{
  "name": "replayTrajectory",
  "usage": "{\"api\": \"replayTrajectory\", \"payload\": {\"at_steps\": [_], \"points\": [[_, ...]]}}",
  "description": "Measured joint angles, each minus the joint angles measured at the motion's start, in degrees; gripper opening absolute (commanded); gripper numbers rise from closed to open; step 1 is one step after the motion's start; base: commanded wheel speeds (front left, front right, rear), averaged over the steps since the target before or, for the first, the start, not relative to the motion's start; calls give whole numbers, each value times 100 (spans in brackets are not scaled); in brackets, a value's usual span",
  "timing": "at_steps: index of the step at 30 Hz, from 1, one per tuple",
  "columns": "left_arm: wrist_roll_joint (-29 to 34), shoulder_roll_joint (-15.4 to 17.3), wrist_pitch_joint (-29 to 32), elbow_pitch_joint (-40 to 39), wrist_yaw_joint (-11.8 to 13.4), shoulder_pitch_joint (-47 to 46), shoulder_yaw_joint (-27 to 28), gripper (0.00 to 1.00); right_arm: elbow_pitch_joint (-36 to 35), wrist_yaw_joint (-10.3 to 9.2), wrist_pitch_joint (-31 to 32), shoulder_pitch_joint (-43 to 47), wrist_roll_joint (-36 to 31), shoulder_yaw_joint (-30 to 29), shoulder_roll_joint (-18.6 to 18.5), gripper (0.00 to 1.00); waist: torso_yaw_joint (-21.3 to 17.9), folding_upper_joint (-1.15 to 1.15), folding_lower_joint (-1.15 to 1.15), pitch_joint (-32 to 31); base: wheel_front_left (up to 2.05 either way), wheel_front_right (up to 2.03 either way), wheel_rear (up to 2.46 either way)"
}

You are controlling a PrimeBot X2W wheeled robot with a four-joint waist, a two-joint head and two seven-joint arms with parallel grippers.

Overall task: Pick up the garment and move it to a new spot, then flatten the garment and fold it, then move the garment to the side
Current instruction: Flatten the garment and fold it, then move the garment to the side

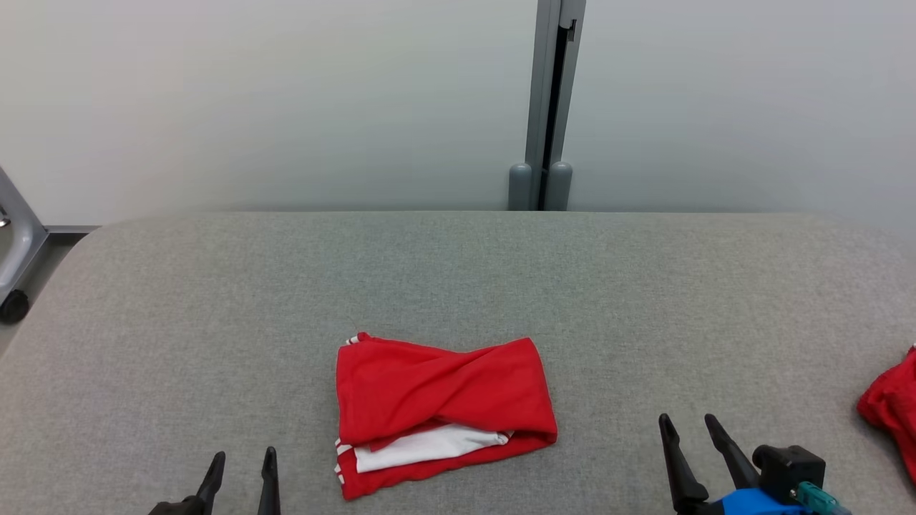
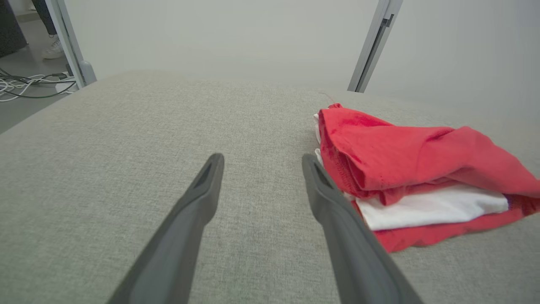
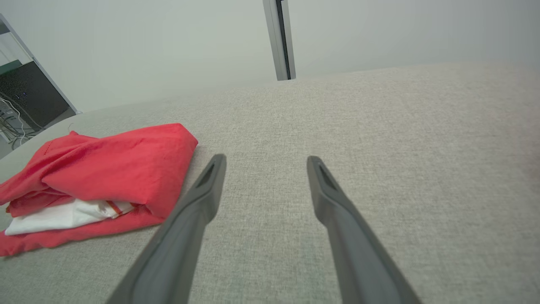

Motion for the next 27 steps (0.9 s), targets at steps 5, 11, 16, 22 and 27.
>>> {"api": "replayTrajectory", "payload": {"at_steps": [5, 11, 16, 22, 27], "points": [[32, -58, 0, 5, 0, -9, -59, 100, 32, 0, 0, 20, 18, 44, -4, 100, 69, 0, 0, 22, 0, 0, 0], [-101, -34, 0, 19, 0, -107, -346, 100, 207, 0, 1, -194, 224, 389, -1, 100, 387, 0, 0, 103, 0, 0, 0], [-242, 93, -1, 8, 0, -229, -648, 100, 424, 0, 0, -719, 312, 489, 2, 100, 791, 0, 1, 227, 0, 0, 0], [-533, 307, -1, 31, 0, -402, -762, 100, 1136, 0, 0, -1304, 181, 280, 2, 100, 1281, 0, 1, 499, 0, 0, 0], [-708, 428, -1, 19, 0, -538, -886, 100, 1983, 0, 0, -1559, 104, 25, 3, 100, 1607, 1, 2, 741, 0, 0, 0]]}}
